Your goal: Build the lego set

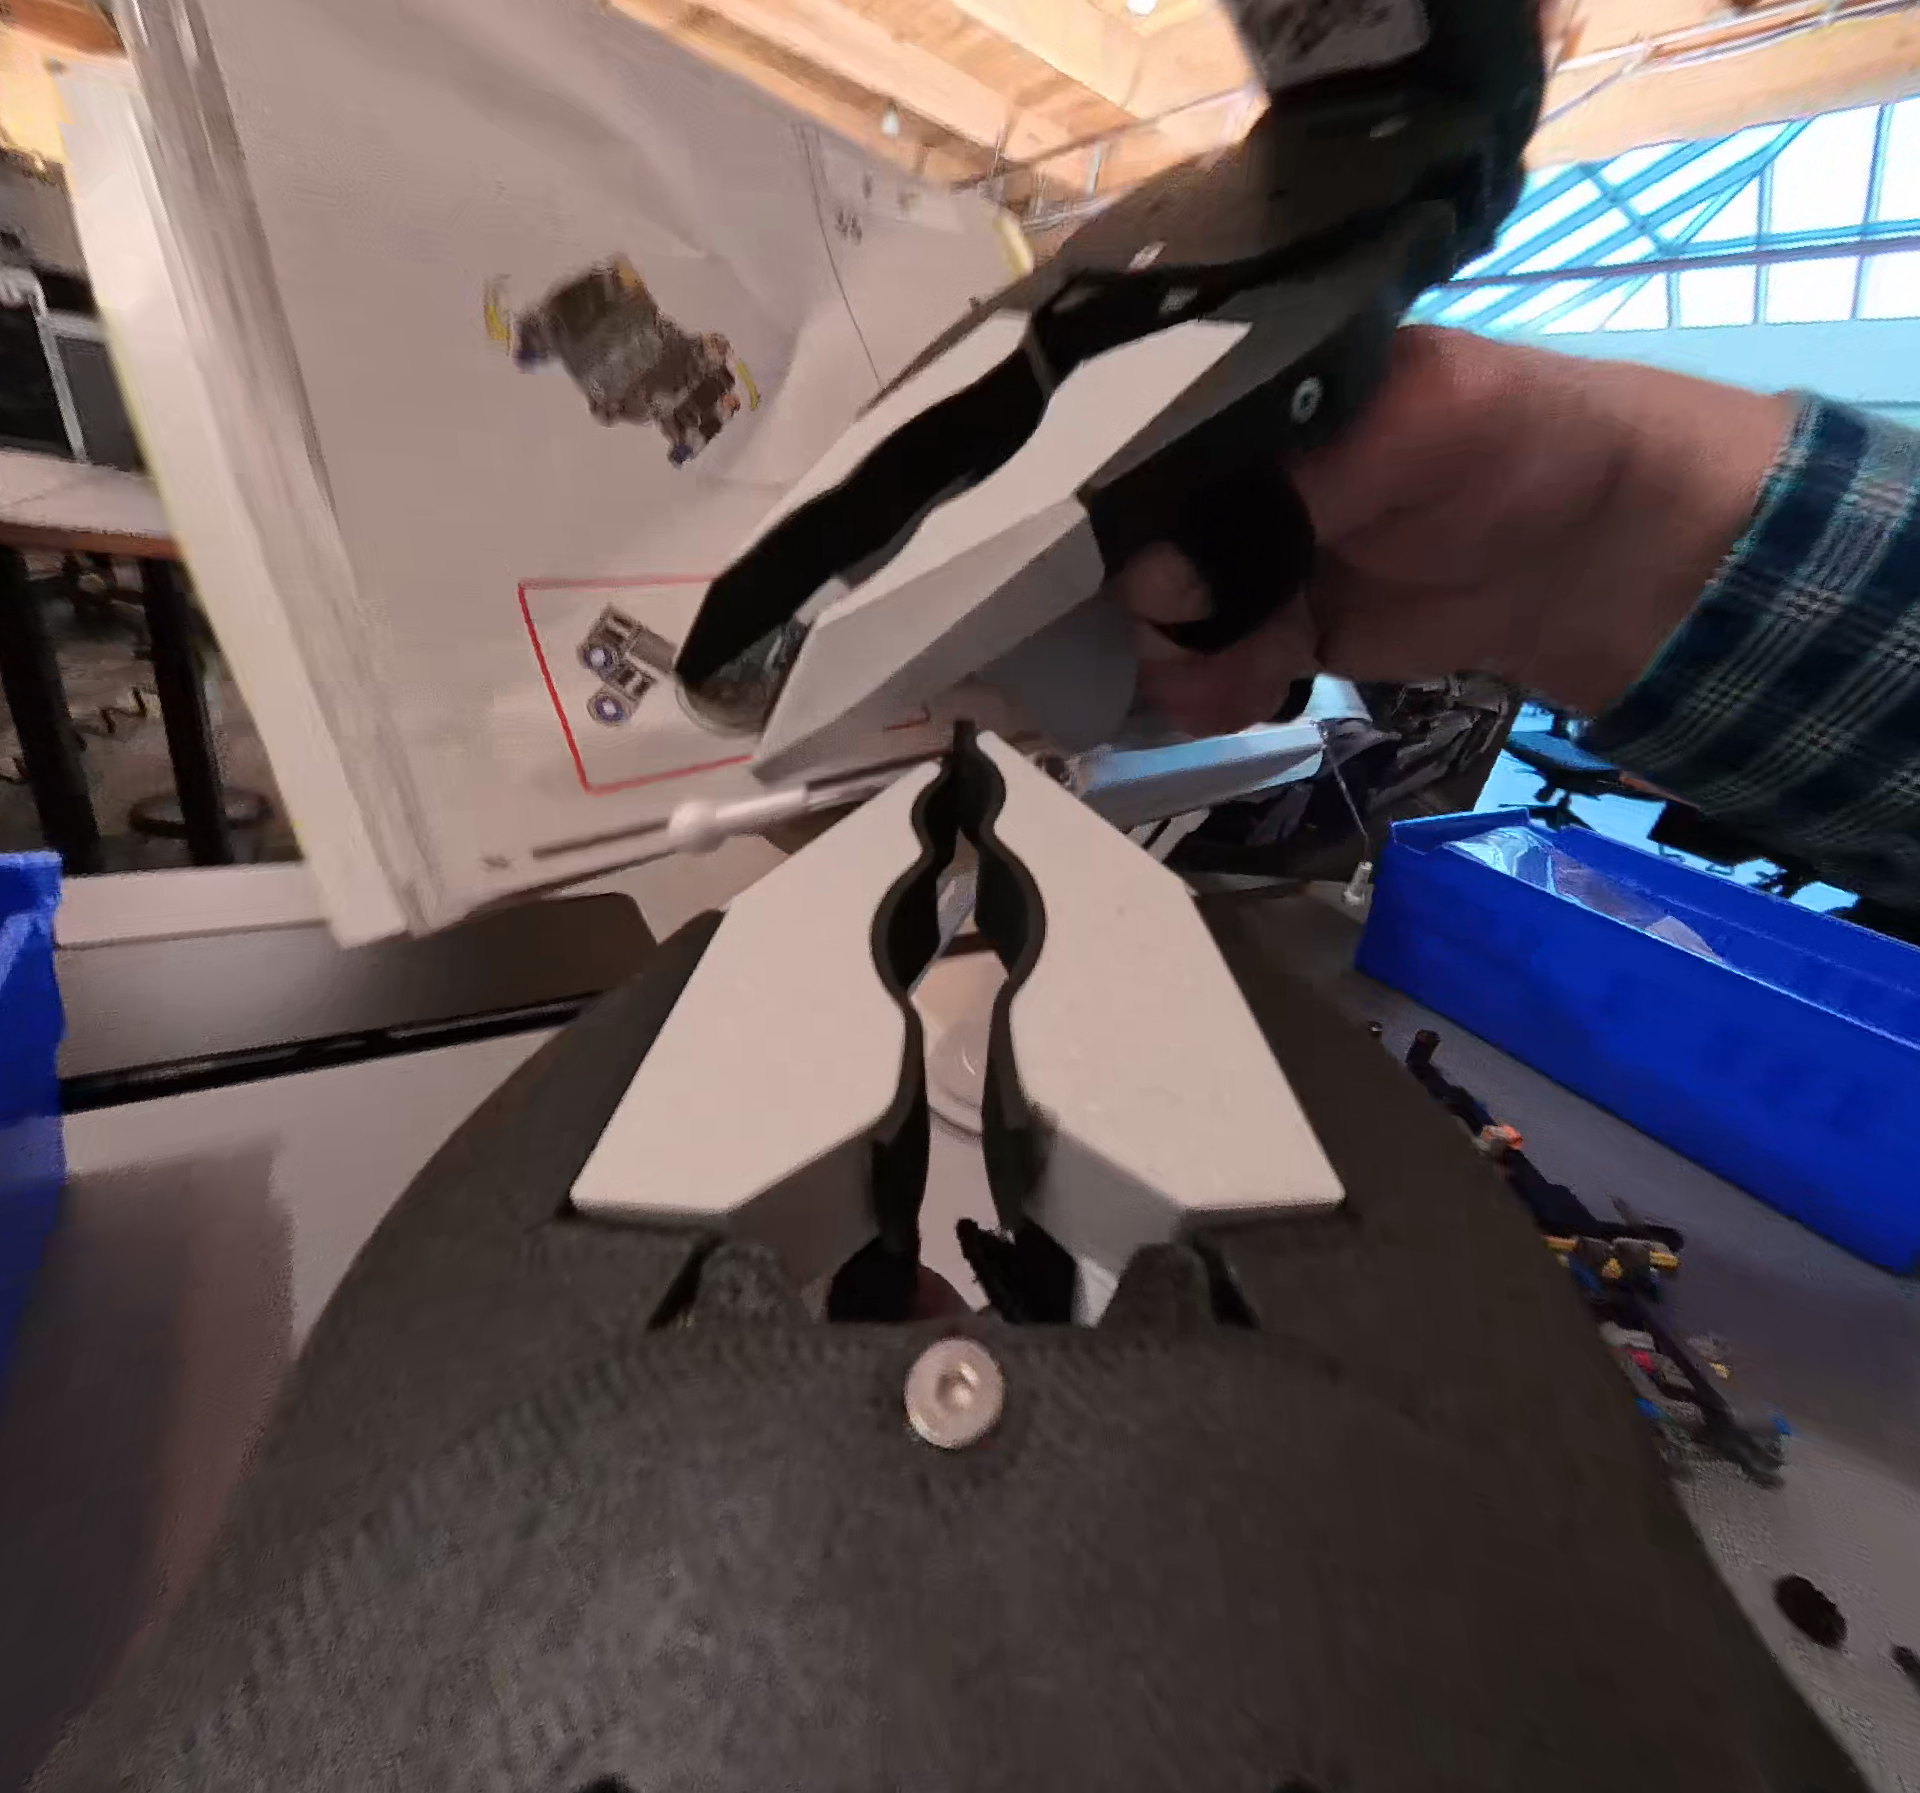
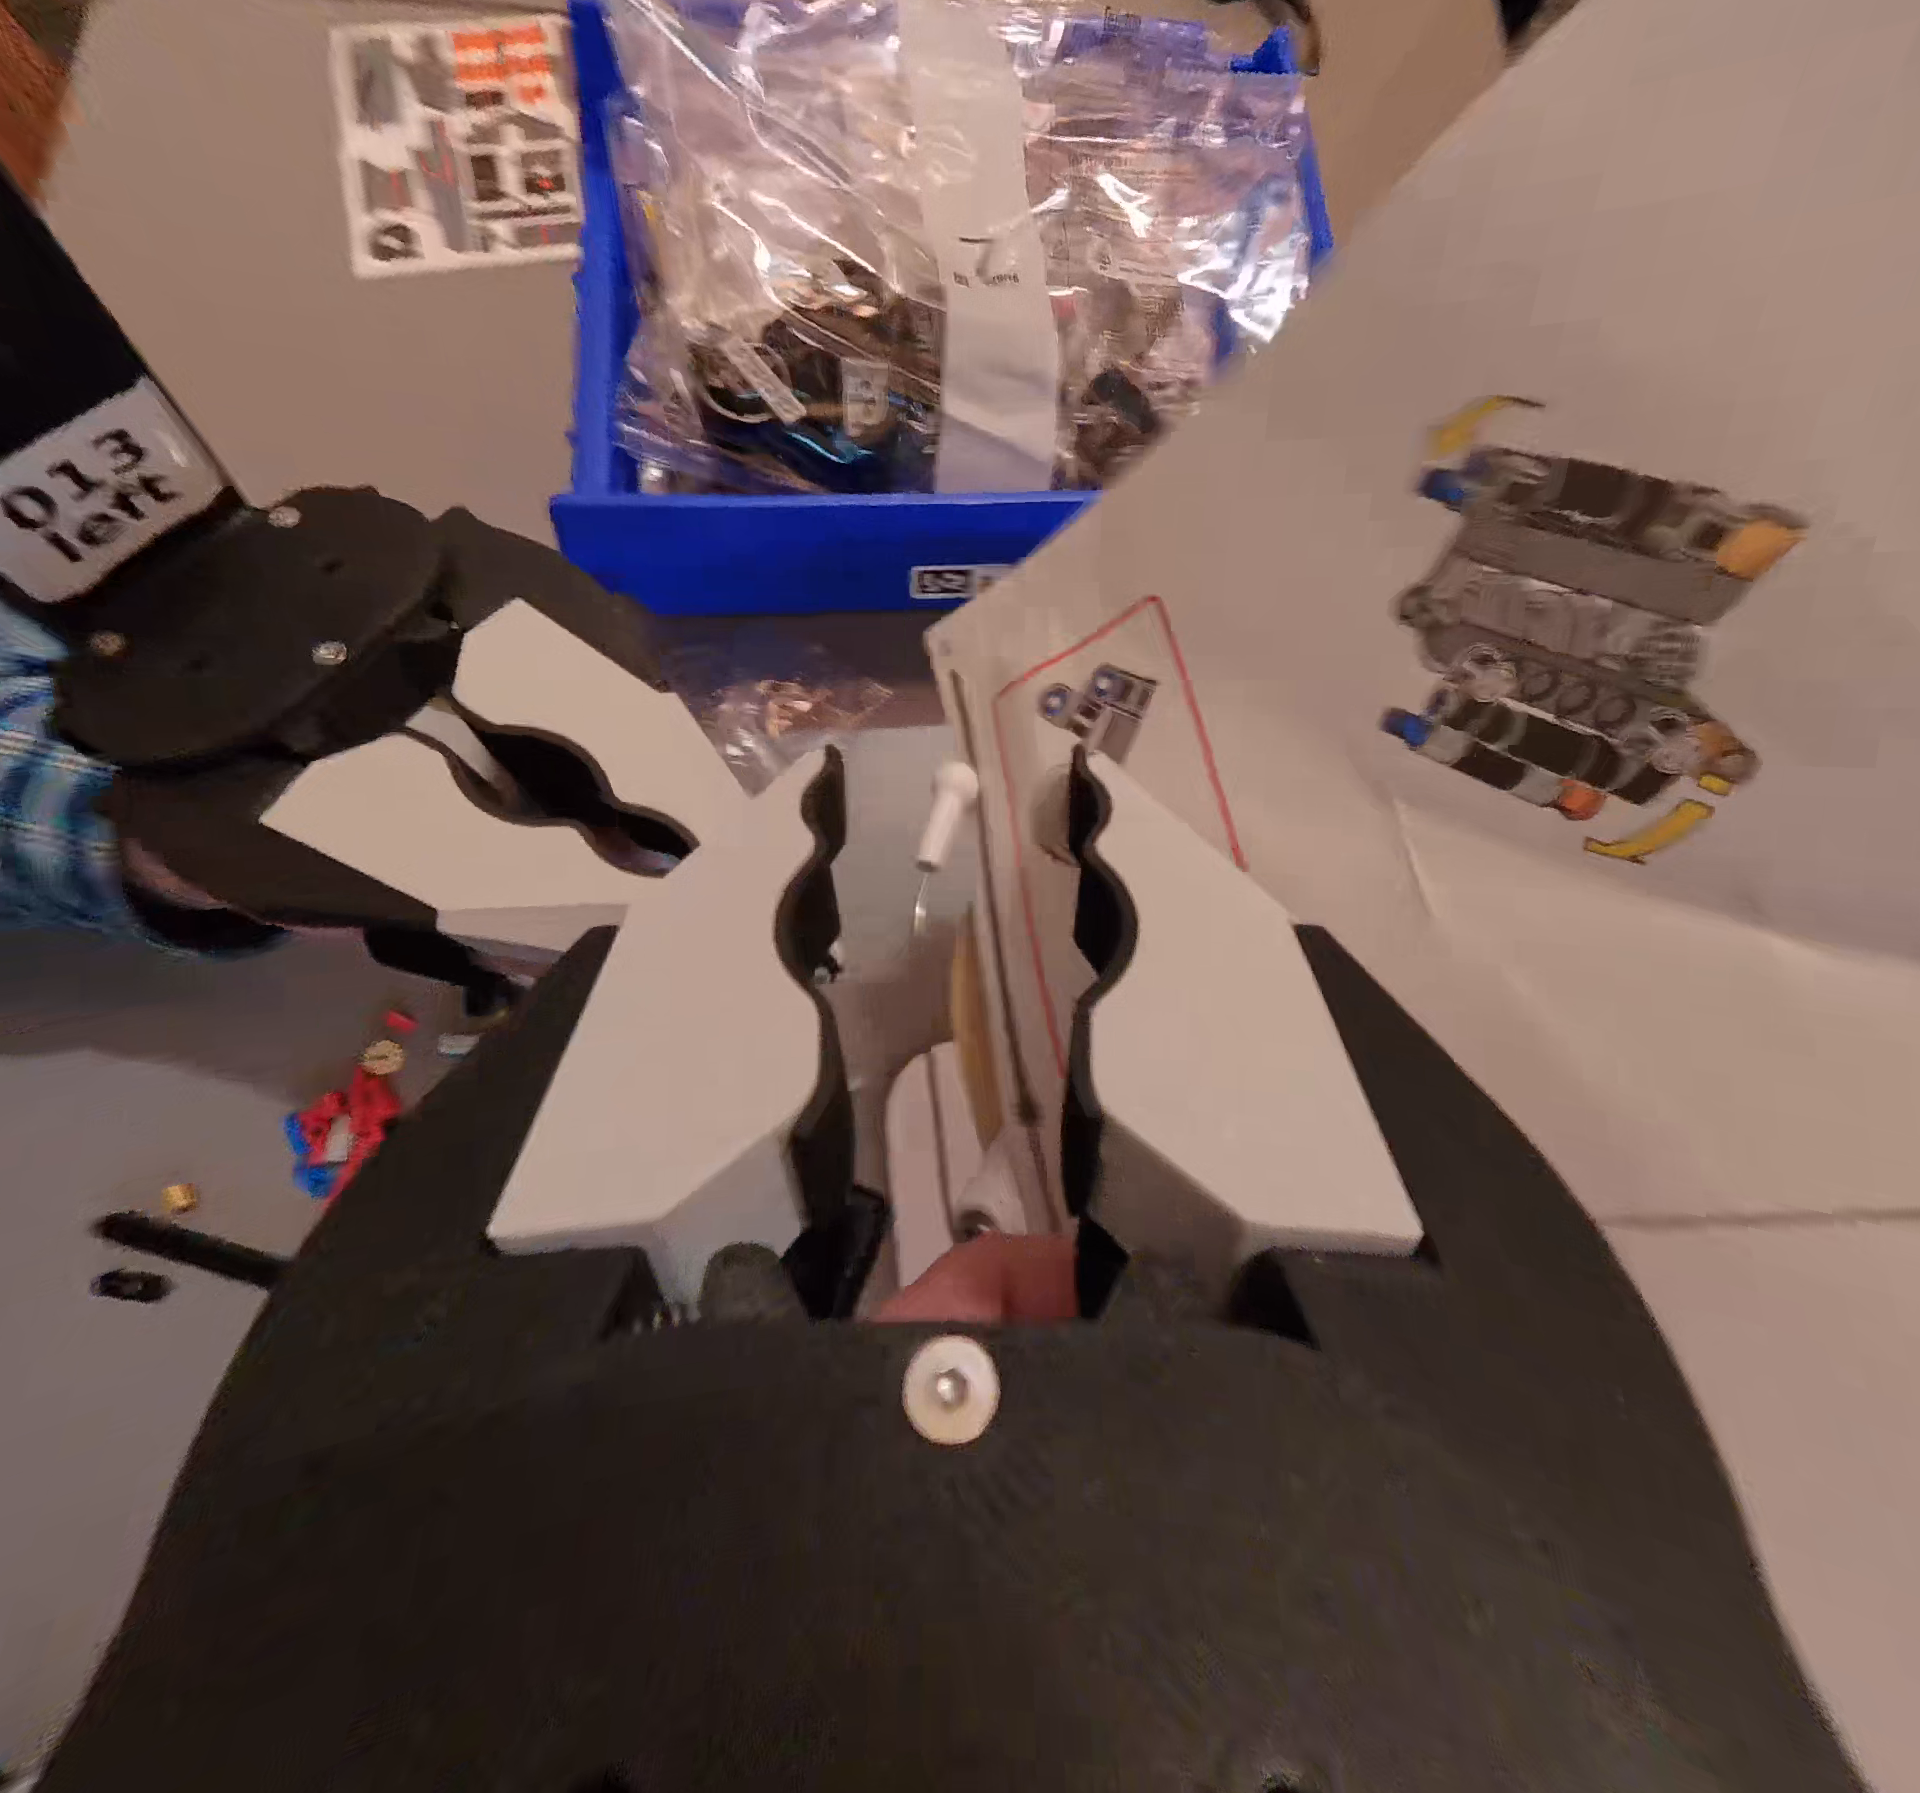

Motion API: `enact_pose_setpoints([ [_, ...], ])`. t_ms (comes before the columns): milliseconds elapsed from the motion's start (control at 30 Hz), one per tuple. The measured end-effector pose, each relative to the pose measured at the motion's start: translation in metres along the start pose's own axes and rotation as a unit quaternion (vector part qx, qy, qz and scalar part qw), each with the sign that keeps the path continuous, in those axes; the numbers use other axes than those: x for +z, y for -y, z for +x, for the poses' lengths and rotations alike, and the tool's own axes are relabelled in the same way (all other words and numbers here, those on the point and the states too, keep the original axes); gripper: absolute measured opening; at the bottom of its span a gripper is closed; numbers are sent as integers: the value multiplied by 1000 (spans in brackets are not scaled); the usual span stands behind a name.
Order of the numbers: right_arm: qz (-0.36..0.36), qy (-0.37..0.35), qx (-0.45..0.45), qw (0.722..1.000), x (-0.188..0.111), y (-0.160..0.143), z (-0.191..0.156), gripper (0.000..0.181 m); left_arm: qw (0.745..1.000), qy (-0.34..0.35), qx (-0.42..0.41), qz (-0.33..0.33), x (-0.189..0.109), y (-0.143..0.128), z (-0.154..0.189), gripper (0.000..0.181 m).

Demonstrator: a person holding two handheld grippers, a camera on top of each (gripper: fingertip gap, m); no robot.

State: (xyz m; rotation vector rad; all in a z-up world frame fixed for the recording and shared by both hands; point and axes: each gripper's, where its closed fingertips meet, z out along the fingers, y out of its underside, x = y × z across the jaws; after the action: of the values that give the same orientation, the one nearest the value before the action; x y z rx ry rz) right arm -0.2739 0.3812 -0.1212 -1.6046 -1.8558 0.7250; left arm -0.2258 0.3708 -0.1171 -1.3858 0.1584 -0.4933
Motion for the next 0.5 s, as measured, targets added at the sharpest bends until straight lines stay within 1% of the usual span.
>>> enact_pose_setpoints([
  [67,8,32,33,999,0,1,-5,44,1000,-2,10,11,-3,12,1,0],
  [100,24,43,49,998,-1,5,-5,44,1000,-1,13,8,-2,15,0,0],
  [167,35,54,72,995,-1,7,-3,43,1000,1,19,-15,1,13,-3,0],
  [233,55,67,96,992,-2,10,-2,43,1000,-6,-4,-27,2,9,-8,0],
  [300,82,77,107,988,-8,16,-3,41,999,11,-27,-21,-8,6,-20,0],
  [367,103,85,100,986,-19,24,-12,39,999,32,-41,-12,-22,6,-34,0],
  [433,82,46,66,993,-25,19,-12,38,998,62,-26,-14,-33,8,-49,0],
  [500,39,-21,0,999,-31,5,-9,34,997,81,-11,-17,-36,17,-62,8],
])
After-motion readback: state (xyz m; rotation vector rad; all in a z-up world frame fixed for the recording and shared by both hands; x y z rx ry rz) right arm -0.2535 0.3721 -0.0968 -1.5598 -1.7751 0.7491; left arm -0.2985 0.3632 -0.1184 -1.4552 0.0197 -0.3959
